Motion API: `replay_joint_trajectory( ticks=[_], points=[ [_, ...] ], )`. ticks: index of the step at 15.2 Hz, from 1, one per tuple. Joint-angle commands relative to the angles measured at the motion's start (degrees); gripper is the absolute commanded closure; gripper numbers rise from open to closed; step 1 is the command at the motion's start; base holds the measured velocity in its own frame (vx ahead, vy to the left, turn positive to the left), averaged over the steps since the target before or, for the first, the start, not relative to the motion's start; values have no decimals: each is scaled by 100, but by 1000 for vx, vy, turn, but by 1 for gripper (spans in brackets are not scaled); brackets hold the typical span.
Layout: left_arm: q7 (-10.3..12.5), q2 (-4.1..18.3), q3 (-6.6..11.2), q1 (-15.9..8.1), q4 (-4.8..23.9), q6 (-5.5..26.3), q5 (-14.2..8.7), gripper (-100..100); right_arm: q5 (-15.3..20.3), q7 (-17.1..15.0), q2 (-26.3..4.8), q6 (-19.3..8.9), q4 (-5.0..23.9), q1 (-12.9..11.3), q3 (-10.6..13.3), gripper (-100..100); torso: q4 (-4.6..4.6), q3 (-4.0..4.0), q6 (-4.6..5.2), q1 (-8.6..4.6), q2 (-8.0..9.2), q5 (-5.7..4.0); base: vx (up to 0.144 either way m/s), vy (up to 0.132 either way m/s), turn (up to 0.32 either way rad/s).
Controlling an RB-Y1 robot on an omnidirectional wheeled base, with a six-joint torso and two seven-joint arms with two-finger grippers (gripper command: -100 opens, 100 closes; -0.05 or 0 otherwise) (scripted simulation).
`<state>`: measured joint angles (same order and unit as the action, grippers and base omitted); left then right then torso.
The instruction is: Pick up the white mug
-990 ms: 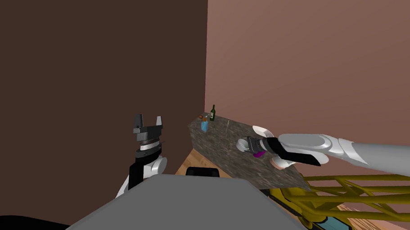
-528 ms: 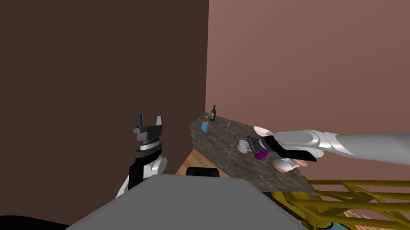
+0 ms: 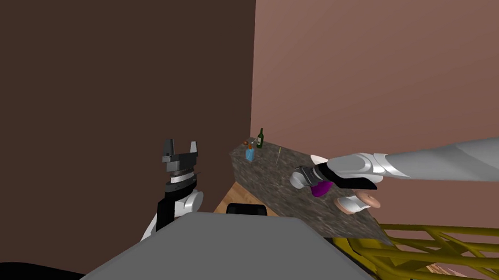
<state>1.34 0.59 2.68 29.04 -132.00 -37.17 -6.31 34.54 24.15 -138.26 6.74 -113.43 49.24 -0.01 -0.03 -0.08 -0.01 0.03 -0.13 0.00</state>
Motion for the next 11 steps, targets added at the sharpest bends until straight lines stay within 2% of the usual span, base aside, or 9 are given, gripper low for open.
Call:
replay_joint_trajectory(
  ticks=[1,2,3,5,6,7,9,10,11],
  points=[
    [0,0,0,0,0,0,0,0,36,22,-286,-49,17,74,-21,-100,0,0,0,0,0,0,19,-3,14],
    [0,0,0,0,0,0,0,0,36,22,-354,-49,17,74,-21,-100,0,0,0,0,0,0,11,-1,1],
    [0,0,0,0,0,0,0,0,152,87,-525,-136,56,218,-12,-100,1,1,1,0,2,0,16,1,24],
    [0,0,0,0,0,0,0,0,152,87,-779,-136,56,218,-12,-100,0,0,0,1,1,0,19,-1,22],
    [0,0,0,0,0,0,0,0,152,87,-799,-136,56,218,-12,-100,0,0,0,1,1,0,12,-1,4],
    [0,0,0,0,0,0,0,0,261,149,-998,-216,89,361,-2,-100,1,2,1,1,3,0,18,0,24],
    [0,0,0,0,0,0,0,0,261,149,-1221,-216,89,361,-2,-100,0,0,0,1,0,0,20,0,20],
    [0,0,0,0,0,0,0,0,363,206,-1369,-290,117,501,9,-100,0,0,1,1,1,0,23,2,26],
    [0,0,0,0,0,0,0,0,363,206,-1505,-290,117,501,9,-100,0,0,0,2,-1,0,26,-1,24]
  ],
)
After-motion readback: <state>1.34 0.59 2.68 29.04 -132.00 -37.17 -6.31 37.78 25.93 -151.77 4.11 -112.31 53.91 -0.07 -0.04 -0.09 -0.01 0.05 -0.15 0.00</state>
